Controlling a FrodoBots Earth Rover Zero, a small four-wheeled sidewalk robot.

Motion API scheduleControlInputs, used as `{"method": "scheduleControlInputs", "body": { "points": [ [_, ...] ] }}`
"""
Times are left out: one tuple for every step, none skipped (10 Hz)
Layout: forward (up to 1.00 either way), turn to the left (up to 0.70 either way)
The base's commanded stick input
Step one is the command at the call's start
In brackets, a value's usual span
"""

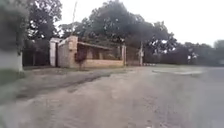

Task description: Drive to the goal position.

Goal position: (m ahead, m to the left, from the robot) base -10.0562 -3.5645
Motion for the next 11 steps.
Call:
{"method": "scheduleControlInputs", "body": {
  "points": [
    [0.7, -0.35],
    [0.7, -0.35],
    [0.7, -0.35],
    [0.7, -0.35],
    [0.7, -0.35],
    [0.7, -0.35],
    [0.7, -0.35],
    [0.7, -0.35],
    [0.7, -0.35],
    [0.7, -0.35],
    [0.7, -0.35]
  ]
}}
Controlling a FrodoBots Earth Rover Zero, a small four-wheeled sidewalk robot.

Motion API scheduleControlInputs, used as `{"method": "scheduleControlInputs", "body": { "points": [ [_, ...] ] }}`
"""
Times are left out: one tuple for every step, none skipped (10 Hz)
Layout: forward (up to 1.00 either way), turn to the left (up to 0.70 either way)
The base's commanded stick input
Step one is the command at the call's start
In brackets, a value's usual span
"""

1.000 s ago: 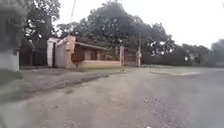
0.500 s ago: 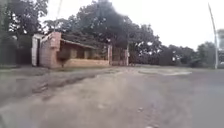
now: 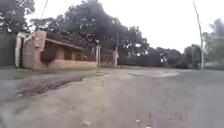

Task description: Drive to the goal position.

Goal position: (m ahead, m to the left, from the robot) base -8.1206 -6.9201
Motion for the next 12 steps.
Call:
{"method": "scheduleControlInputs", "body": {
  "points": [
    [0.7, -0.35],
    [0.7, -0.35],
    [0.7, -0.35],
    [0.7, -0.35],
    [0.7, -0.35],
    [0.7, -0.35],
    [0.7, -0.35],
    [0.7, -0.35],
    [0.7, -0.35],
    [0.7, -0.35],
    [0.7, -0.35],
    [0.7, -0.35]
  ]
}}
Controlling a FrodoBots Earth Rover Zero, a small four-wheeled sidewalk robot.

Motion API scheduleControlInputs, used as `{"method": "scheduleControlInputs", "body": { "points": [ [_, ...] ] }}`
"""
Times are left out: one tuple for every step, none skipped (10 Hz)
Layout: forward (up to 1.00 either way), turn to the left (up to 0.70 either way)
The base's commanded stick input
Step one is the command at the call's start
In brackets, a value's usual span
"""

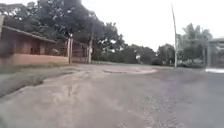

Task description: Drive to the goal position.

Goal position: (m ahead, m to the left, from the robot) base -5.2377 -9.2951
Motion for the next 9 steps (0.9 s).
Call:
{"method": "scheduleControlInputs", "body": {
  "points": [
    [0.7, -0.35],
    [0.7, -0.35],
    [0.7, -0.35],
    [0.7, -0.35],
    [0.7, -0.35],
    [0.7, -0.35],
    [0.7, -0.35],
    [0.7, -0.35],
    [0.7, -0.35]
  ]
}}
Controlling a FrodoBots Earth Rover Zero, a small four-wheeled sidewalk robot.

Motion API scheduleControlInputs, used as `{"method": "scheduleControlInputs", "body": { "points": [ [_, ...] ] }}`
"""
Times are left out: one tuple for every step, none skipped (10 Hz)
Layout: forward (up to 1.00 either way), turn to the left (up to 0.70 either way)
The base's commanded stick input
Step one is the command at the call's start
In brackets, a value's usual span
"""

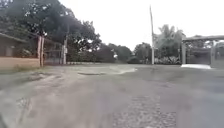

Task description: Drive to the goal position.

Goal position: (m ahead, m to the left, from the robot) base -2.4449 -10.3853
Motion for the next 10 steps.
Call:
{"method": "scheduleControlInputs", "body": {
  "points": [
    [0.7, -0.35],
    [0.7, -0.35],
    [0.7, -0.35],
    [0.7, -0.35],
    [0.7, -0.35],
    [0.7, -0.35],
    [0.7, -0.35],
    [0.7, -0.35],
    [0.7, -0.35],
    [0.7, -0.35]
  ]
}}
